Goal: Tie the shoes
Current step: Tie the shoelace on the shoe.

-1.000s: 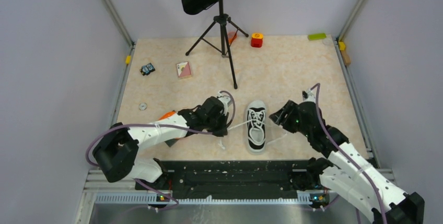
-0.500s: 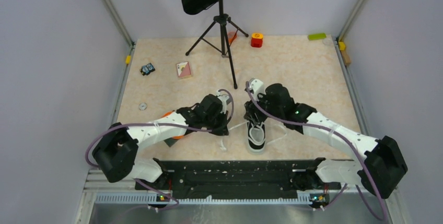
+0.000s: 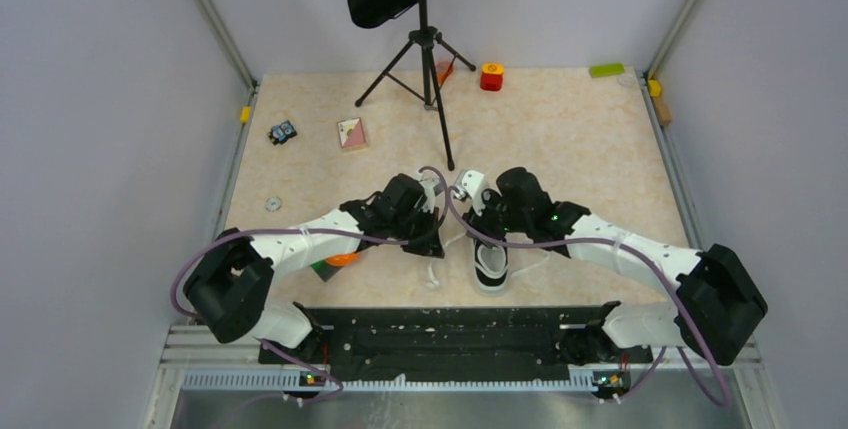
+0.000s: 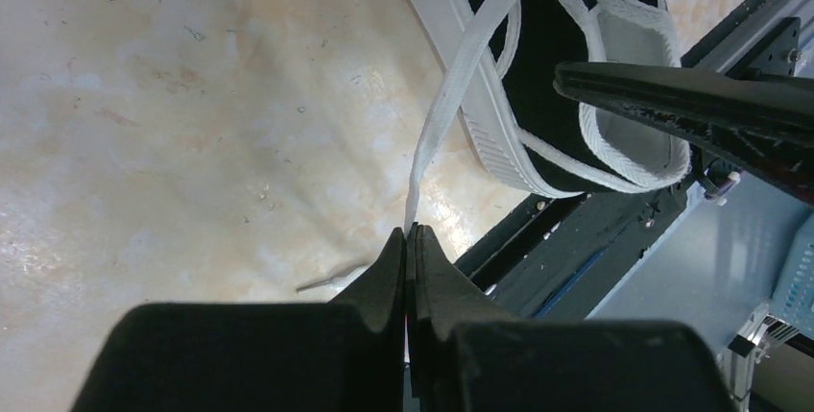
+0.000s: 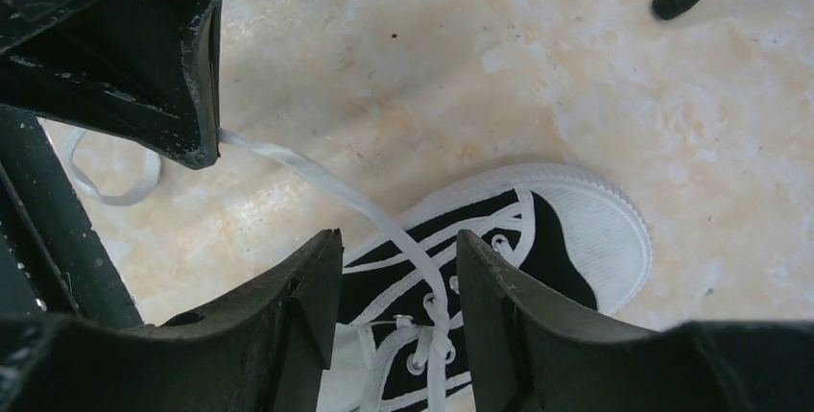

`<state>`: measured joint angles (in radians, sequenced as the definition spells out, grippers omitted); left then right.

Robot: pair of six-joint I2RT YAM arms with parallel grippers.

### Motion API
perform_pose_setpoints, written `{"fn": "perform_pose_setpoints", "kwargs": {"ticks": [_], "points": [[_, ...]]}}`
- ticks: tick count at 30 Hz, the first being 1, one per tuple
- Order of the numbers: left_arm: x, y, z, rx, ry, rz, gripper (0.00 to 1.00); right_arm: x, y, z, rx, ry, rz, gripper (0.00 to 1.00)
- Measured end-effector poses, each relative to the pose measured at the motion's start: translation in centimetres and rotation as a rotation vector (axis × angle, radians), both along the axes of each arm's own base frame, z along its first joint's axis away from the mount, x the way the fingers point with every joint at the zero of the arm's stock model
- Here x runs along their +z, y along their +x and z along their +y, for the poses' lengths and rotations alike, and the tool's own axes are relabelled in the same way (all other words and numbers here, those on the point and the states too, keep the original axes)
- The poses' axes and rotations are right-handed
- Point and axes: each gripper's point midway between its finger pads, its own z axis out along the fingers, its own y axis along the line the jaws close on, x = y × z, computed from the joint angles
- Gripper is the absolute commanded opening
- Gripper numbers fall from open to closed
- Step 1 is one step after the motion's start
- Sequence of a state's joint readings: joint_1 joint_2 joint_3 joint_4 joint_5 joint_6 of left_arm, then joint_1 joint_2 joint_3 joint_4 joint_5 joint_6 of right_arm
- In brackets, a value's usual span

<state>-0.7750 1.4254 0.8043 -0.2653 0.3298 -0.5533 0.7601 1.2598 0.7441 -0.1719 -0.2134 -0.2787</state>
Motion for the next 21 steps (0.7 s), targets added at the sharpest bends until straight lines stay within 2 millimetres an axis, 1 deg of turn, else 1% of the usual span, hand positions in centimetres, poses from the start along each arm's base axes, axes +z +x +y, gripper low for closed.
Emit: {"fn": "perform_pose_setpoints", "kwargs": {"ticks": [4,10,12,16,20,21], "points": [[0.1,0.1,0.0,0.001,-0.01,0.008,0.0,-0.4,-0.2,0.3,0.026,-0.009,0.004,0.47],[0.2,0.2,0.1,0.007,-0.017,0.015,0.0,-2.7,-0.6,0.4,0.05,-0.061,0.047,0.47],[0.3,0.2,0.1,0.002,-0.021,0.017,0.0,-3.1,-0.7,0.4,0.053,-0.071,0.053,0.43],[0.9,0.3,-0.1,-0.008,-0.031,0.017,0.0,-3.5,-0.4,0.5,0.052,-0.079,0.053,0.19],[1.4,0.3,-0.2,-0.023,-0.042,0.024,0.0,-3.5,-0.3,0.8,0.053,-0.076,0.058,0.02],[1.4,0.2,-0.3,-0.027,-0.044,0.027,0.0,-3.4,-0.2,0.9,0.053,-0.072,0.057,0.0]]}}
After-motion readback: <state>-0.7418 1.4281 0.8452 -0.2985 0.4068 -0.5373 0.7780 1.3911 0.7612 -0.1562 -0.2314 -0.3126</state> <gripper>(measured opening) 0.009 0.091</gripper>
